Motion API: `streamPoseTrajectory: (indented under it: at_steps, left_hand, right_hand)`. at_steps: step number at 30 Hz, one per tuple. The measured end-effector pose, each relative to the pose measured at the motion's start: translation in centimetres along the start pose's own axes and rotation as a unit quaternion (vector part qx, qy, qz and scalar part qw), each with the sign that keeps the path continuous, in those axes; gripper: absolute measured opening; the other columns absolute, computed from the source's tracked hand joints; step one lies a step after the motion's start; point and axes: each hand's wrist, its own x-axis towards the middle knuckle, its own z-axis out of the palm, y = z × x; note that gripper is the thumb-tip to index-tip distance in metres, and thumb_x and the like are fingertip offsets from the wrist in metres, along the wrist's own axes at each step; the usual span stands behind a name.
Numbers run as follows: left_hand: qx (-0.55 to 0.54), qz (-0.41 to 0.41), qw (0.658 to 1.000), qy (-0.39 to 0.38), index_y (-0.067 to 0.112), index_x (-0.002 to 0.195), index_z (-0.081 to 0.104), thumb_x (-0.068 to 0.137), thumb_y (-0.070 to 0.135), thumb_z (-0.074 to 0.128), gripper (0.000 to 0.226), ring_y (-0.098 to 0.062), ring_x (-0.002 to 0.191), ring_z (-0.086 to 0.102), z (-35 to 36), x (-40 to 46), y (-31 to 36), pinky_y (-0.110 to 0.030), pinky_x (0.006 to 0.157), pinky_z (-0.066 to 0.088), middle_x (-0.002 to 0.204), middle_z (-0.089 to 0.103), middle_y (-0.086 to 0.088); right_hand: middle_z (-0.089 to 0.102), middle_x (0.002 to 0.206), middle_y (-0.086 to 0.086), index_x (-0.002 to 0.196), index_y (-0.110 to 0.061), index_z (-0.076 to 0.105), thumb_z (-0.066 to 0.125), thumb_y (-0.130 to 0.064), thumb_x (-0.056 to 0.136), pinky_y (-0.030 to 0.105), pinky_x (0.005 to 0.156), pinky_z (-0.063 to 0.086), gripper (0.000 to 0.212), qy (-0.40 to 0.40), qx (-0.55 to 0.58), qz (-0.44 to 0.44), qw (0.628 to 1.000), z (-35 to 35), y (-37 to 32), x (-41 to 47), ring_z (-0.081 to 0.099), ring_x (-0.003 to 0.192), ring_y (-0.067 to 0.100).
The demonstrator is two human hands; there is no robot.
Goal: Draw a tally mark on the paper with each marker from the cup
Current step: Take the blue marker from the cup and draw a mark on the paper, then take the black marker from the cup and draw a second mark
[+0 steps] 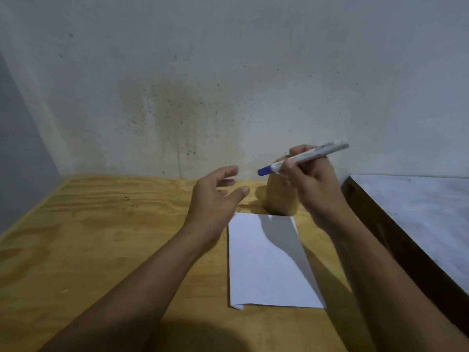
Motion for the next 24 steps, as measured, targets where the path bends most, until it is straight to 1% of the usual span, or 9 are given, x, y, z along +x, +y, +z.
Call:
streamPoseTrajectory:
  at_steps: [3,5,7,9,11,15,18,21,24]
  left_hand:
    - [0.137,0.102,0.984,-0.048,0.018,0.112,0.067,0.08,0.018,0.071,0.032,-0.01,0.106,0.058,1.7,0.7,1.0,-0.027,0.092,0.046,0.112,0.066,0.006]
    - [0.208,0.154,0.961,-0.1,0.015,0.116,0.065,0.08,0.019,0.069,0.036,-0.016,0.114,0.054,2.9,1.4,1.4,-0.032,0.099,0.043,0.121,0.065,0.0]
    - [0.267,0.177,0.936,-0.144,0.014,0.123,0.06,0.08,0.02,0.068,0.044,-0.019,0.122,0.048,3.8,1.9,1.7,-0.034,0.103,0.039,0.131,0.059,-0.001]
    - [0.308,0.196,0.916,-0.167,0.014,0.127,0.057,0.08,0.02,0.069,0.049,-0.022,0.126,0.045,4.4,2.4,1.9,-0.042,0.106,0.037,0.137,0.054,-0.003]
    - [0.338,0.205,0.902,-0.172,0.014,0.128,0.056,0.079,0.021,0.068,0.051,-0.024,0.127,0.044,4.6,2.6,2.1,-0.044,0.107,0.036,0.139,0.053,-0.004]
    - [0.367,0.209,0.894,-0.153,0.015,0.128,0.057,0.081,0.024,0.067,0.049,-0.023,0.126,0.047,4.7,2.7,2.0,-0.042,0.107,0.037,0.137,0.056,-0.005]
    - [0.372,0.199,0.893,-0.157,0.017,0.131,0.054,0.082,0.022,0.066,0.05,-0.022,0.127,0.045,4.8,2.6,2.1,-0.041,0.108,0.036,0.139,0.054,-0.002]
    - [0.373,0.194,0.893,-0.158,0.017,0.133,0.053,0.083,0.02,0.065,0.051,-0.022,0.128,0.044,4.9,2.4,2.0,-0.04,0.109,0.036,0.141,0.051,-0.001]
    - [0.374,0.189,0.894,-0.156,0.018,0.134,0.051,0.083,0.018,0.065,0.052,-0.022,0.129,0.043,4.8,2.3,1.9,-0.039,0.109,0.036,0.143,0.049,0.001]
  right_hand:
    - [0.063,0.111,0.016,0.129,-0.007,0.038,0.049,-0.013,0.099,0.036,0.084,0.056,0.031,0.05,-0.138,-0.004,0.989,-4.6,-3.0,2.0,0.064,0.105,0.027]
    - [0.06,0.111,0.016,0.139,-0.009,0.039,0.046,-0.015,0.101,0.039,0.083,0.058,0.039,0.033,-0.21,0.038,0.976,-6.8,-4.6,3.1,0.066,0.099,0.028]
    - [0.06,0.097,0.011,0.143,-0.009,0.045,0.046,-0.016,0.101,0.037,0.071,0.058,0.042,-0.017,-0.316,0.071,0.946,-8.5,-5.7,3.9,0.066,0.081,0.025]
    - [0.062,0.09,0.006,0.134,-0.009,0.058,0.055,-0.015,0.096,0.028,0.059,0.053,0.038,-0.067,-0.434,0.059,0.897,-9.6,-6.4,4.5,0.064,0.071,0.019]
    - [0.066,0.088,0.005,0.115,-0.008,0.072,0.069,-0.018,0.087,0.022,0.054,0.046,0.03,-0.094,-0.506,0.027,0.857,-9.9,-6.9,5.0,0.063,0.066,0.015]
    - [0.068,0.078,0.004,0.086,-0.01,0.07,0.083,-0.022,0.072,0.021,0.051,0.047,0.023,-0.094,-0.512,0.021,0.854,-9.0,-7.0,5.9,0.065,0.06,0.013]
    - [0.071,0.083,0.008,0.087,-0.008,0.068,0.081,-0.02,0.076,0.029,0.058,0.06,0.021,-0.091,-0.479,0.03,0.873,-7.7,-5.5,7.0,0.069,0.063,0.017]
    - [0.072,0.087,0.014,0.09,-0.005,0.065,0.074,-0.016,0.083,0.024,0.053,0.058,0.016,-0.084,-0.452,0.065,0.886,-6.1,-3.9,7.5,0.07,0.065,0.018]
    - [0.066,0.081,0.011,0.094,-0.007,0.053,0.079,-0.019,0.078,0.035,0.057,0.062,0.033,-0.036,-0.442,0.119,0.888,-4.7,-2.3,7.4,0.072,0.07,0.025]
